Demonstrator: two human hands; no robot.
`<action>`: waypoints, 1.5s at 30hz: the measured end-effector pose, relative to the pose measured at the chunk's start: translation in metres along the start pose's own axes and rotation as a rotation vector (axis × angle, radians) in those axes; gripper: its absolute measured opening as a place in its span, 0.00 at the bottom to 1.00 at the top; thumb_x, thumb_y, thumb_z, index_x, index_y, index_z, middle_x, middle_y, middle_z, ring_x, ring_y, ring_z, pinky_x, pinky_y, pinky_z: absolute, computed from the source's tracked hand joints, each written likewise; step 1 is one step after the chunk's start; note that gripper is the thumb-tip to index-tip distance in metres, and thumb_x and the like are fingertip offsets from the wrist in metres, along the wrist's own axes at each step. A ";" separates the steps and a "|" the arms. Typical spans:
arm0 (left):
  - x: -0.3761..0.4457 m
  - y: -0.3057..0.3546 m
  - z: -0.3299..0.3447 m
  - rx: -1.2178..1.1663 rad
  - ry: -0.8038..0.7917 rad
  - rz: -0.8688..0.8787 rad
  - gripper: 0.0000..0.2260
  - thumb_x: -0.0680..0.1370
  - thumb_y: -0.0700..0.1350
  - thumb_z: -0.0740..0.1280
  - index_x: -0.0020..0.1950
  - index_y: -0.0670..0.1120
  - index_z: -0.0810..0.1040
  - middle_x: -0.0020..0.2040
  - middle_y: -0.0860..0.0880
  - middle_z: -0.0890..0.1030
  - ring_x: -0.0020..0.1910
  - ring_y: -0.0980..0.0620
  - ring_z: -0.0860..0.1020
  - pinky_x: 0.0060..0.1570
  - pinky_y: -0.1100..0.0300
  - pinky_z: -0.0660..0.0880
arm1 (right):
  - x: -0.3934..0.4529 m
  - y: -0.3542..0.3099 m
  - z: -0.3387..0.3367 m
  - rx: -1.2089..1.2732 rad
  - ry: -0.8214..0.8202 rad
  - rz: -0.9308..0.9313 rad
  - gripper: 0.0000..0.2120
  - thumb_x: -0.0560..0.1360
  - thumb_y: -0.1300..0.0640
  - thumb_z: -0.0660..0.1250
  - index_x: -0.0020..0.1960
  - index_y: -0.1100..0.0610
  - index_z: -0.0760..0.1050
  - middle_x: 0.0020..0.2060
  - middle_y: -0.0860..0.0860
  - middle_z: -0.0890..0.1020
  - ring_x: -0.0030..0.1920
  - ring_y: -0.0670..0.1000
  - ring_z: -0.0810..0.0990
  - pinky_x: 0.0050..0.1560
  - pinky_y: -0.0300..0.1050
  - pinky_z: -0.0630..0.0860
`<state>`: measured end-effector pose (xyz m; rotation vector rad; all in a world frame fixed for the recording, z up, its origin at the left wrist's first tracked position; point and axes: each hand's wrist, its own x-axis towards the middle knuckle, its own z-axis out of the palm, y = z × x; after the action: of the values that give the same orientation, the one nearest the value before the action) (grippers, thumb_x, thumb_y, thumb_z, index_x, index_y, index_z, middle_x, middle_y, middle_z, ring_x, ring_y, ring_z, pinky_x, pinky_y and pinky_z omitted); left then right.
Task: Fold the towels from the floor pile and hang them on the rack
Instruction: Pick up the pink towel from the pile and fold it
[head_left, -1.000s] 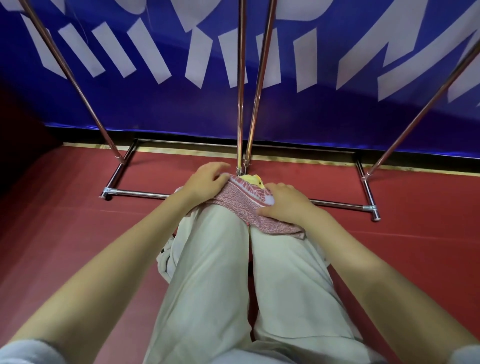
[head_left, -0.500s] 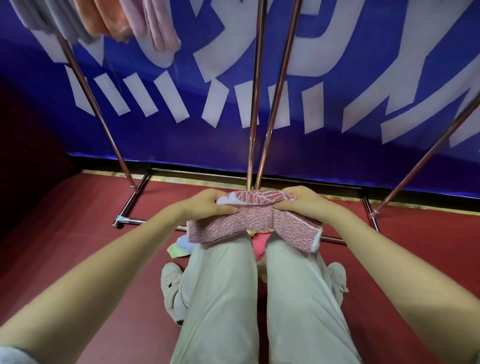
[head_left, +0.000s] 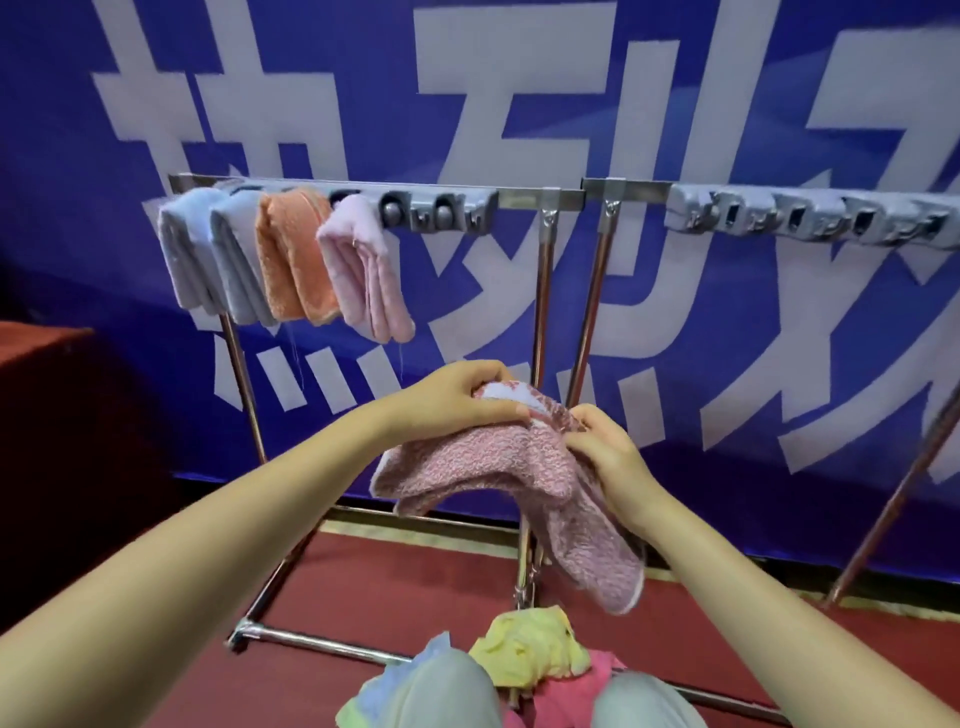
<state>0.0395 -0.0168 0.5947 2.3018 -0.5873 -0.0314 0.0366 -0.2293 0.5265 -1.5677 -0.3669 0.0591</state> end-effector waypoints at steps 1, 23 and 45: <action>0.002 -0.001 -0.010 0.046 -0.011 -0.004 0.16 0.74 0.58 0.70 0.57 0.51 0.78 0.54 0.52 0.81 0.52 0.53 0.79 0.56 0.53 0.76 | 0.007 -0.007 0.001 -0.040 0.020 -0.039 0.05 0.75 0.62 0.62 0.41 0.57 0.68 0.33 0.52 0.72 0.34 0.48 0.71 0.36 0.43 0.68; 0.062 -0.044 -0.118 0.326 0.175 0.016 0.15 0.79 0.56 0.63 0.60 0.49 0.78 0.50 0.56 0.78 0.50 0.57 0.76 0.45 0.69 0.68 | 0.143 -0.124 0.013 -0.666 -0.226 0.031 0.16 0.74 0.44 0.68 0.46 0.57 0.82 0.39 0.49 0.84 0.39 0.46 0.80 0.46 0.42 0.75; 0.115 -0.101 -0.150 -0.898 0.744 -0.066 0.15 0.82 0.58 0.55 0.47 0.51 0.76 0.37 0.54 0.82 0.40 0.51 0.80 0.37 0.58 0.78 | 0.313 -0.198 0.124 -0.666 -0.325 0.026 0.07 0.75 0.54 0.68 0.47 0.58 0.77 0.38 0.52 0.81 0.34 0.49 0.80 0.33 0.40 0.75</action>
<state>0.2119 0.0972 0.6513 1.3058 -0.0587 0.4257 0.2613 -0.0287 0.7759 -2.2291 -0.6677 0.2318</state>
